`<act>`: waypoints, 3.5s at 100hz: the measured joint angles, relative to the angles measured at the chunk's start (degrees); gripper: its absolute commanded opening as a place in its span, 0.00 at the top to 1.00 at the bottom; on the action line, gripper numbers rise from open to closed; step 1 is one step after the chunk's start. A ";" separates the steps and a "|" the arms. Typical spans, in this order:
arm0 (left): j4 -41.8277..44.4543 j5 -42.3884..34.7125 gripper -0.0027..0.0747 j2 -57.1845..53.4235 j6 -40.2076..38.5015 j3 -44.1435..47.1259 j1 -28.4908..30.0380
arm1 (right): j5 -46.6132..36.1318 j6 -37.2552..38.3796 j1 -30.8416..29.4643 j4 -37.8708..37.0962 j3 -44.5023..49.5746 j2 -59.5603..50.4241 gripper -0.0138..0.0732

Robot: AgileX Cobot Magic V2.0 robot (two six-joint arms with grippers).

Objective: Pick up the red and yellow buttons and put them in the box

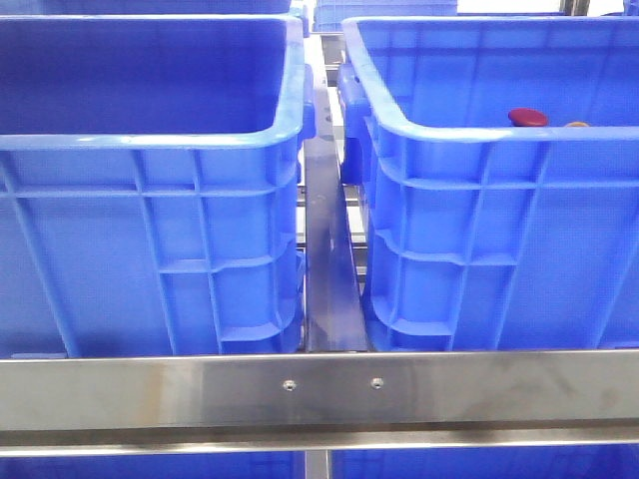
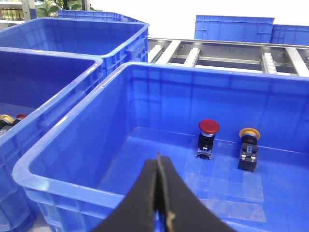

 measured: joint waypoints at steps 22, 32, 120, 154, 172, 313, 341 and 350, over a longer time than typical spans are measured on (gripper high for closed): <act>0.00 0.00 0.99 0.00 0.00 0.00 0.00 | 0.00 -0.12 0.00 0.00 0.00 0.00 0.91; 0.00 0.00 0.99 0.00 0.00 0.00 0.00 | 0.00 -0.12 0.00 0.00 0.00 0.00 0.91; 14.49 -18.57 0.99 -14.18 -14.65 19.18 16.83 | 0.04 -0.14 0.00 0.00 0.00 0.00 0.91; 14.49 -22.07 0.99 -25.68 -14.91 30.92 24.49 | 0.13 -0.02 0.00 0.00 0.00 0.00 0.91; 13.52 -20.97 0.99 -29.75 -14.91 31.25 25.95 | 0.13 -0.14 0.00 0.00 0.08 0.00 0.91; 13.43 -18.08 0.99 -29.75 -14.91 31.25 26.58 | 1.43 -0.03 0.76 0.00 0.23 0.00 0.91; 13.43 -18.08 0.99 -29.75 -14.91 31.25 26.58 | 1.53 -0.16 0.76 0.00 0.23 0.00 0.91; 13.43 -18.08 0.99 -29.75 -14.91 31.25 26.58 | 1.53 -0.16 0.76 0.00 0.61 -0.03 0.91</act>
